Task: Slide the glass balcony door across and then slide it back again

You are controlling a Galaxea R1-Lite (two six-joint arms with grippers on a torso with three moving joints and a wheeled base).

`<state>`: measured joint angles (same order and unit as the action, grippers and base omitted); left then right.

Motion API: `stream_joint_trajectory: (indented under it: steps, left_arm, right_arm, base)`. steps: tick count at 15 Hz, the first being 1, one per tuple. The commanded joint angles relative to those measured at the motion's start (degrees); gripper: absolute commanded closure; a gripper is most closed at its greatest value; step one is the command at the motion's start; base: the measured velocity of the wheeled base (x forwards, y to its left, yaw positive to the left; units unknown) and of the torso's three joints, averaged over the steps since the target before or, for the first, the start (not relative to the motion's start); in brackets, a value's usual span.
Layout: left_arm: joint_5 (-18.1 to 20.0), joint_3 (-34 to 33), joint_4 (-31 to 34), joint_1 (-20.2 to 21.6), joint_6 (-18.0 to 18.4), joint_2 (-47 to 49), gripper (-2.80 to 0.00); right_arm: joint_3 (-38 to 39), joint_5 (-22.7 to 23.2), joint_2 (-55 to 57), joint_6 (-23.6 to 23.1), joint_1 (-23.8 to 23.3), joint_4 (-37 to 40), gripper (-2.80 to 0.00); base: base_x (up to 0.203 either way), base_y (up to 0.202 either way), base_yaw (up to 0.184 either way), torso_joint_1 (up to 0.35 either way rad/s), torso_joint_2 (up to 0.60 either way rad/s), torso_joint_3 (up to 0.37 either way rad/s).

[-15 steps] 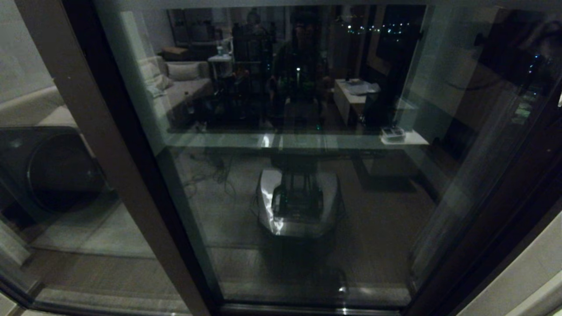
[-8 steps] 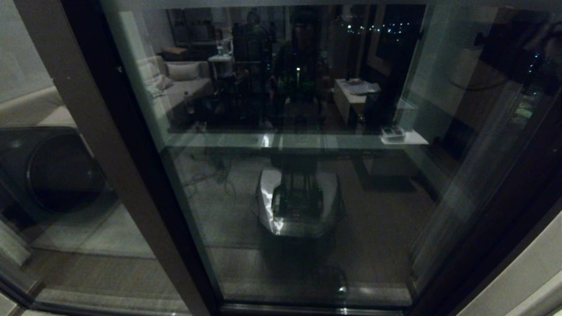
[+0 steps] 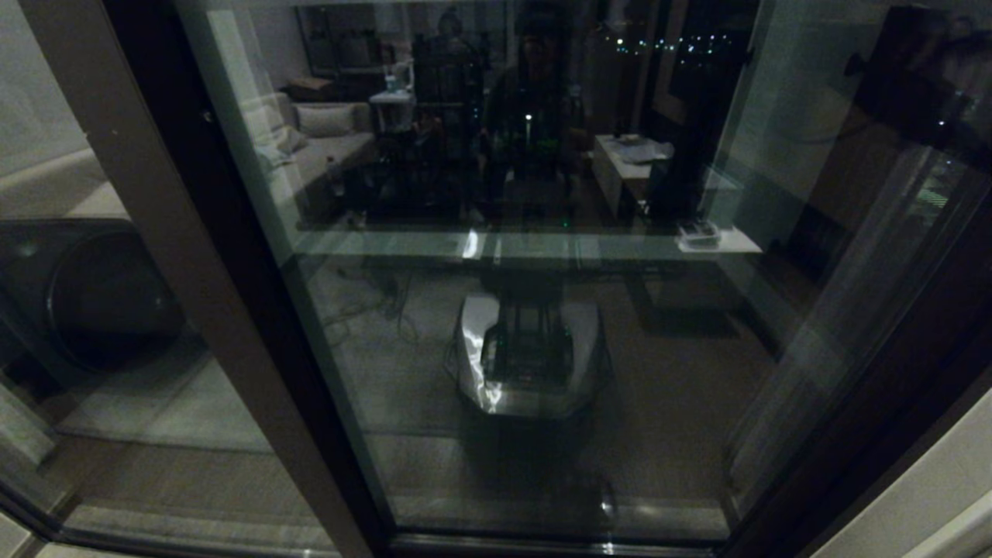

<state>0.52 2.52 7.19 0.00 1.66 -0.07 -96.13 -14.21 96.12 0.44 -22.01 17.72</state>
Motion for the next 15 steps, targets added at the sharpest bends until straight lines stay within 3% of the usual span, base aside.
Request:
stream_joint_trajectory:
  steps: [1,3,5,9,11,12,13,15]
  left_arm:
    - [0.00,0.03,0.01,0.02,0.01,-0.01,0.00]
    - [0.00,0.03,0.01,0.02,0.01,-0.01,0.00]
    - [0.00,-0.05,0.01,0.01,0.01,-0.01,0.00]
    - [0.00,0.02,0.01,0.08,0.01,-0.01,0.00]
    - [0.00,0.03,0.01,0.09,0.01,-0.01,0.00]
    - [0.00,-0.06,0.01,0.08,0.01,-0.01,0.00]
    - [0.00,-0.03,0.01,0.02,0.01,-0.01,0.00]
    - [0.00,0.03,0.01,0.08,0.01,-0.01,0.00]
  right_arm:
    - [3.28,1.42,-7.39,0.00,-0.86,1.09,0.00]
    - [5.04,4.28,-12.05,0.09,-2.25,2.96,0.00]
    - [6.98,11.37,-18.82,0.59,-3.64,4.04,0.00]
    - [13.01,38.00,-37.24,2.07,-5.57,5.17,0.00]
    - [13.80,52.95,-45.89,2.88,-5.82,11.22,0.00]
    - [12.28,58.16,-48.95,4.52,-5.40,17.81,0.00]
    - [9.27,61.17,-50.96,6.55,-3.45,23.07,0.00]
    - [3.82,62.86,-52.94,9.36,7.13,31.95,0.00]
  base:
    - [0.000,0.000,0.000,0.000,0.00,0.000]
    - [0.000,0.000,0.000,0.000,0.00,0.000]
    - [0.000,0.000,0.000,0.000,0.00,0.000]
    - [0.000,0.000,0.000,0.000,0.00,0.000]
    - [0.000,0.000,0.000,0.000,0.00,0.000]
    - [0.000,0.000,0.000,0.000,0.00,0.000]
    - [0.000,0.000,0.000,0.000,0.00,0.000]
    - [0.000,0.000,0.000,0.000,0.00,0.000]
